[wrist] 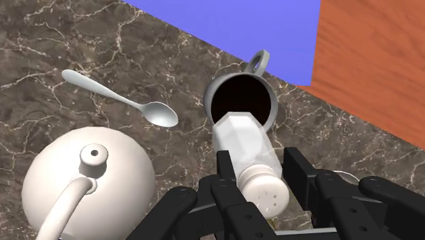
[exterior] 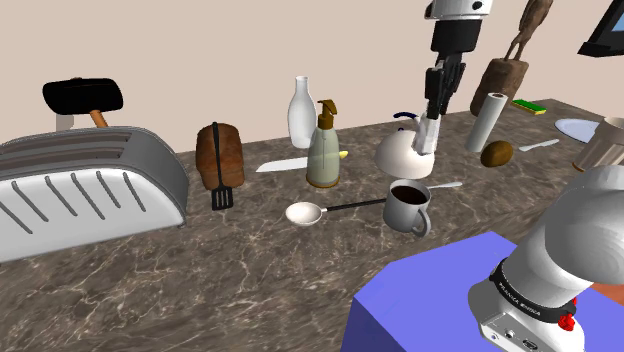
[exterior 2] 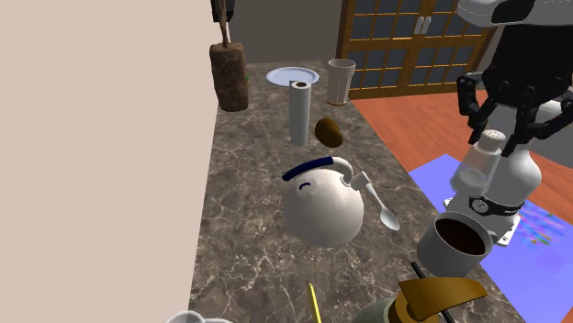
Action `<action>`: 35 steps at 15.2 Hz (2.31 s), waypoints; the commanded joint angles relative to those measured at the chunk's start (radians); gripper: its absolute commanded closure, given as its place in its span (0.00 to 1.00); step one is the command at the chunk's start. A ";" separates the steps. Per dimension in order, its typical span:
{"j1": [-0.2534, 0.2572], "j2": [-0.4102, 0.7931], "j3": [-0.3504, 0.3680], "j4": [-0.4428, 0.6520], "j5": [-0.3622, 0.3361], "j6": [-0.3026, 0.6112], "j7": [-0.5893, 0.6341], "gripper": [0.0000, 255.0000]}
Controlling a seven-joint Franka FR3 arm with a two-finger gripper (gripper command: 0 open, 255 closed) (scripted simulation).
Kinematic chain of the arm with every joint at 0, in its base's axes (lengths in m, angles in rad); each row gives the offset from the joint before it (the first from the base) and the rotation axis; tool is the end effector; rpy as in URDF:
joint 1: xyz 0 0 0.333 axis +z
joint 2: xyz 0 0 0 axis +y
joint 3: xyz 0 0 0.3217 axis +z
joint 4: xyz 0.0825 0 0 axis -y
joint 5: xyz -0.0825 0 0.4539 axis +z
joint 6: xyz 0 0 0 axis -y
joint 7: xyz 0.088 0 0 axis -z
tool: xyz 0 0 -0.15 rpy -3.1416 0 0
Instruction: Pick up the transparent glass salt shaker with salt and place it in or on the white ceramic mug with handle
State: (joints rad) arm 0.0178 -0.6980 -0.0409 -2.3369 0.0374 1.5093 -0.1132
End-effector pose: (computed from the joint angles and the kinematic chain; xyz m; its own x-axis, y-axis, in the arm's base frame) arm 0.3829 -0.0044 0.5238 0.9870 0.1050 -0.1215 0.0960 -0.9923 -0.0778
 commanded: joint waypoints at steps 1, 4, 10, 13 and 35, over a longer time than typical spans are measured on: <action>0.011 -0.058 0.029 -0.033 0.022 -0.024 0.035 1.00; 0.030 -0.142 0.075 -0.072 0.062 -0.065 0.088 1.00; 0.030 -0.161 0.078 -0.164 0.065 0.008 0.082 1.00; 0.030 -0.167 0.080 -0.208 0.066 0.045 0.080 1.00; 0.033 -0.176 0.088 -0.366 0.075 0.195 0.069 0.00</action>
State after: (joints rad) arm 0.0503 -0.8734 0.0473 -2.7022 0.1121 1.7050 -0.0437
